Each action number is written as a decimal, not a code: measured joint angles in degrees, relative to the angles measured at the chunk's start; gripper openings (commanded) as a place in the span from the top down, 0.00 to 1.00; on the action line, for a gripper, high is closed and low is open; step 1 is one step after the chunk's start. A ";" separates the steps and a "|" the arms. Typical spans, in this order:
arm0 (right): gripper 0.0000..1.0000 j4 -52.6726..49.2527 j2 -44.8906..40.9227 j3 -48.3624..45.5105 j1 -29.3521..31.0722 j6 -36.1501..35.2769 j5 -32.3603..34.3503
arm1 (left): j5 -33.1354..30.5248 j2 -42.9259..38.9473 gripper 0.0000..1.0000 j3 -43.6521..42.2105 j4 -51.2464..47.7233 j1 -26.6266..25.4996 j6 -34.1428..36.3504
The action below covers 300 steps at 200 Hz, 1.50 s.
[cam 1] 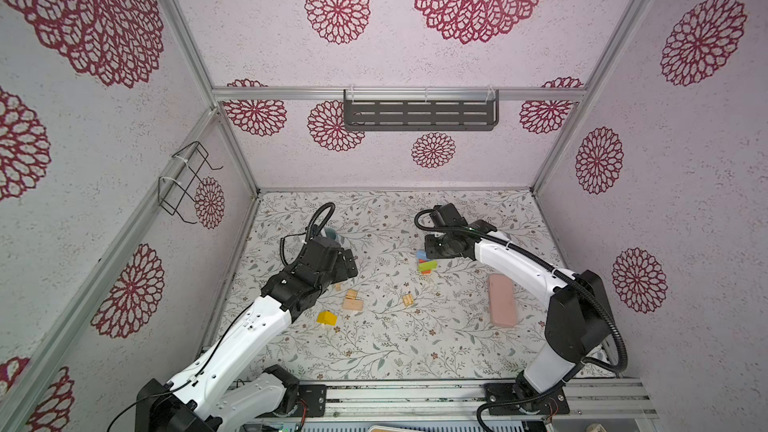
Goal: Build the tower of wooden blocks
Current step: 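Lower the orange block onto the blue and green blocks with the right gripper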
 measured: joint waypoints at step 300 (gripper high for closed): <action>0.83 -0.87 10.34 2.84 -1.16 -1.60 2.14 | 3.17 0.85 0.03 -3.50 1.07 2.10 1.20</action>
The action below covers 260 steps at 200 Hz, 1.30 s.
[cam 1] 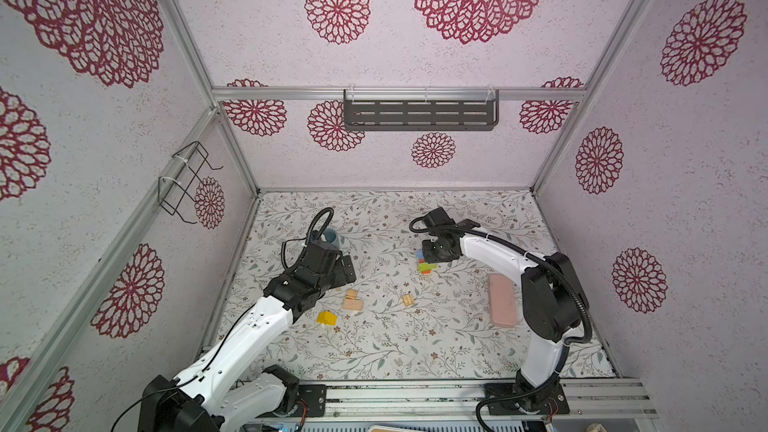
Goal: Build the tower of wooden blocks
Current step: 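Lower the orange block onto the blue and green blocks with the right gripper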
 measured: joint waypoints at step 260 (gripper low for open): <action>0.80 1.20 2.91 0.79 -0.70 -0.52 -0.61 | 0.39 -0.70 0.03 0.42 -0.61 0.31 0.39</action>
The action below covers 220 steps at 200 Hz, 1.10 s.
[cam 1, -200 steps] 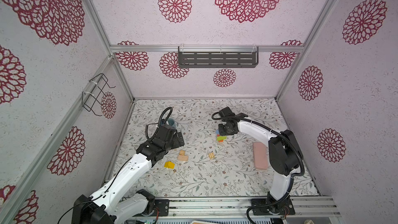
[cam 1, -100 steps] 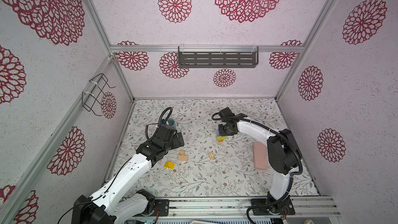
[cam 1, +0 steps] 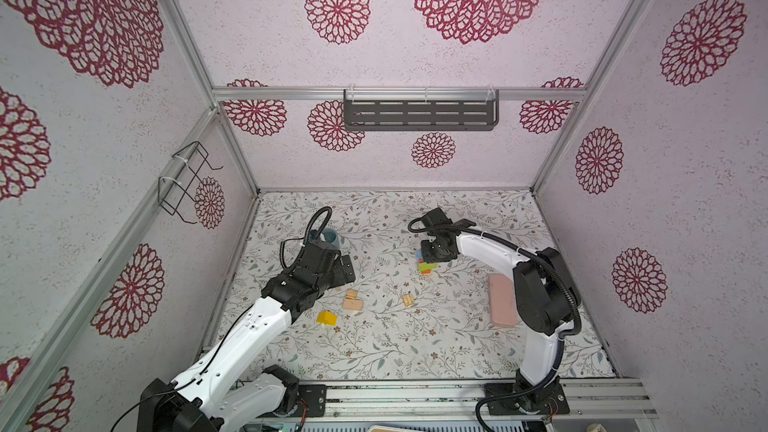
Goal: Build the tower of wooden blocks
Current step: 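Lower the orange block onto the blue and green blocks with the right gripper, then open and raise the right gripper while the left gripper moves toward the wood blocks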
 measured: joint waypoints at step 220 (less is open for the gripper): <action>0.32 -0.39 -11.23 -2.16 -0.15 -1.55 0.61 | 2.14 1.16 0.31 12.59 -10.27 0.15 1.16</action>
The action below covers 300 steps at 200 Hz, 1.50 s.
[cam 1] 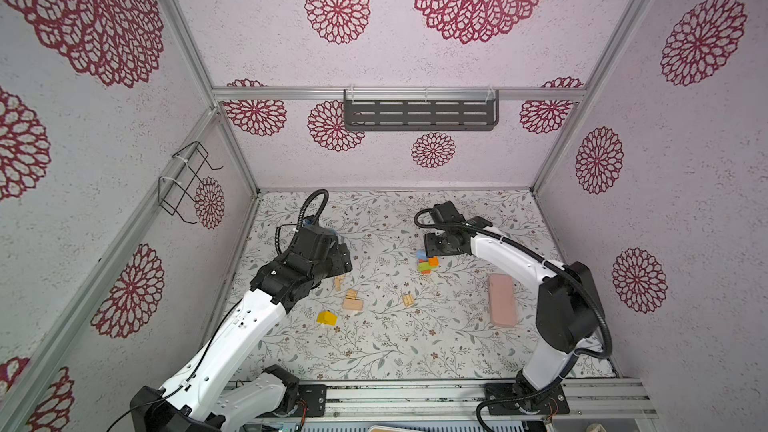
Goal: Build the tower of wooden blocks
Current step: 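Open and raise the right gripper while the left gripper moves toward the wood blocks, then lower the left gripper over the natural wood blocks near the yellow block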
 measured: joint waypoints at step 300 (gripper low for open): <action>0.02 24.48 -27.21 -28.79 -9.38 5.25 -15.80 | -13.55 22.21 0.15 -13.33 7.67 -21.27 -40.94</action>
